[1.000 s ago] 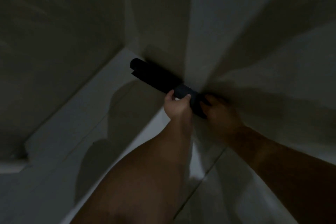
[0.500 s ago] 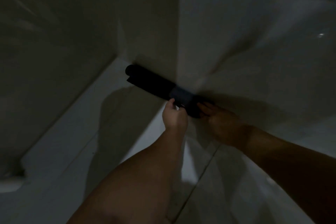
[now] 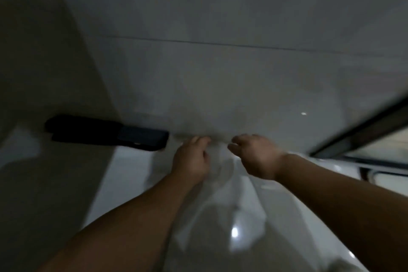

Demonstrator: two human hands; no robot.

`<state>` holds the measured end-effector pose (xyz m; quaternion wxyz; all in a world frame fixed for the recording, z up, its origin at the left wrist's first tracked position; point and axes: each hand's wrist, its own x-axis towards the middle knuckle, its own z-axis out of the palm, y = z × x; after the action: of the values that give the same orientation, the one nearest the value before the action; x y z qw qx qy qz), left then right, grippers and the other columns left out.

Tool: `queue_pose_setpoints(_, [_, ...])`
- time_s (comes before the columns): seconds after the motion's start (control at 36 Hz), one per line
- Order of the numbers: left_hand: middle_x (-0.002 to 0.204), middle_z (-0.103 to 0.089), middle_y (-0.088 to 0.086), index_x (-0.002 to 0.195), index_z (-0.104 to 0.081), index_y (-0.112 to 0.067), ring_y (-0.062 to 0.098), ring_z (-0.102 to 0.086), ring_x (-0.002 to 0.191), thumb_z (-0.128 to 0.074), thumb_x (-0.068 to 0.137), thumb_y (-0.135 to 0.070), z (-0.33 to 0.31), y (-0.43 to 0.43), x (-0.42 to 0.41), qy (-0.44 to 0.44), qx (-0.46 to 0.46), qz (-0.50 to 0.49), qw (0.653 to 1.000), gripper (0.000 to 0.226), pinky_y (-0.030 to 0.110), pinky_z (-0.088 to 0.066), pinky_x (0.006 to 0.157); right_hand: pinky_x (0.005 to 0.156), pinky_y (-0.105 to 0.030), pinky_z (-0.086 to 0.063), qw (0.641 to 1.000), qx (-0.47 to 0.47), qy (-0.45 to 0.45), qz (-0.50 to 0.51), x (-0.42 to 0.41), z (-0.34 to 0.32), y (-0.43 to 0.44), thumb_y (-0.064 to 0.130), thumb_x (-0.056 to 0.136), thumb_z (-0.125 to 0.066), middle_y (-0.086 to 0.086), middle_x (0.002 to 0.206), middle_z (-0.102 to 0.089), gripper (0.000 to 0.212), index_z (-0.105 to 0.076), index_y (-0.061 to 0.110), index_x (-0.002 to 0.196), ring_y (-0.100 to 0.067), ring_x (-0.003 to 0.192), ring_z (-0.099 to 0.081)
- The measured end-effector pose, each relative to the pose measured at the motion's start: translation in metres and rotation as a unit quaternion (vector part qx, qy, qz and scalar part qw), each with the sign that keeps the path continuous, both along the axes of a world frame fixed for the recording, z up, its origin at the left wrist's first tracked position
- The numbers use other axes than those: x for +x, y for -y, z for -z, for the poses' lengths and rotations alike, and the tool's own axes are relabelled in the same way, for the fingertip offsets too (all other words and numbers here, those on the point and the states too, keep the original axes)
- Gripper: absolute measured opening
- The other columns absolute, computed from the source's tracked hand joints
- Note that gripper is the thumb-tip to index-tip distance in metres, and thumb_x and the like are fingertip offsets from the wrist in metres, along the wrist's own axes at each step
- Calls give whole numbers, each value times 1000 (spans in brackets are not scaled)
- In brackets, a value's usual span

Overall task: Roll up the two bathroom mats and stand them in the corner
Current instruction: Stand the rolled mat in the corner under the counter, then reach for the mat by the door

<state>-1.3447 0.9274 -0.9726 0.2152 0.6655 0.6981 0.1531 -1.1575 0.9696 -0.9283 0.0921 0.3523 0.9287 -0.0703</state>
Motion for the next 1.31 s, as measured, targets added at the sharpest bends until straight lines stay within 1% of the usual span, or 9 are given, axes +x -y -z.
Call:
queue_pose_setpoints(0.14, [114,-63,0,115,-61,-22,23,-58,105,-53,82,-15,0,-4,63,12,13,86,996,35,32,-47,87,84,-37,-45,998,31,22,54,77,-41,28,12,87,-46,-14,119,-57,39,-54,10,125,-34,104,-56])
queue_pose_setpoints(0.25, [103,-67,1,107,-66,-20,27,-64,94,-49,75,-22,-18,3,118,59,20,125,990,36,31,-49,77,69,-37,-47,994,72,46,74,143,-72,46,16,83,-49,-12,97,-63,28,-62,11,107,-34,87,-61])
queue_pose_setpoints(0.47, [118,-60,-1,123,-57,-23,21,-55,109,-51,88,-25,-61,15,203,-5,44,281,959,36,29,-42,86,56,-36,-50,984,116,34,130,240,-95,79,26,82,-53,-10,85,-66,22,-68,13,93,-35,72,-64])
queue_pose_setpoints(0.58, [127,-54,-3,130,-50,-23,18,-49,117,-47,93,-30,-85,26,234,-38,52,342,938,38,31,-38,91,62,-36,-50,984,120,50,125,282,-97,94,40,87,-34,-7,90,-65,42,-67,14,94,-32,79,-63])
queue_pose_setpoints(0.67, [127,-53,-3,130,-50,-22,18,-47,118,-45,95,-34,-102,31,261,-53,73,366,926,37,32,-36,94,67,-33,-47,982,134,41,127,314,-104,100,42,92,-40,-6,99,-65,38,-65,16,100,-31,88,-62])
queue_pose_setpoints(0.86, [110,-60,1,116,-55,-20,23,-54,104,-47,93,-35,-139,32,334,-124,104,380,911,29,34,-41,84,75,-34,-49,970,171,11,170,394,-115,84,55,90,-38,-3,100,-63,46,-63,19,103,-27,94,-61])
queue_pose_setpoints(1.03, [122,-58,0,126,-51,-21,22,-54,113,-47,94,-38,-174,29,417,-170,85,348,918,37,35,-43,92,80,-38,-50,965,198,1,169,473,-116,83,66,88,-28,-3,102,-63,60,-61,19,107,-24,94,-58])
queue_pose_setpoints(1.17, [124,-56,-1,128,-48,-24,20,-52,113,-45,95,-39,-190,36,502,-187,53,327,925,36,33,-41,91,80,-38,-49,943,189,-64,265,538,-114,87,67,88,-29,-7,106,-62,65,-61,16,111,-27,99,-57])
queue_pose_setpoints(1.31, [122,-58,0,127,-49,-23,20,-55,110,-45,95,-41,-185,40,564,-174,38,322,930,36,34,-45,91,70,-35,-42,920,155,-98,345,590,-93,100,64,90,-29,-7,99,-62,59,-61,15,100,-27,92,-58])
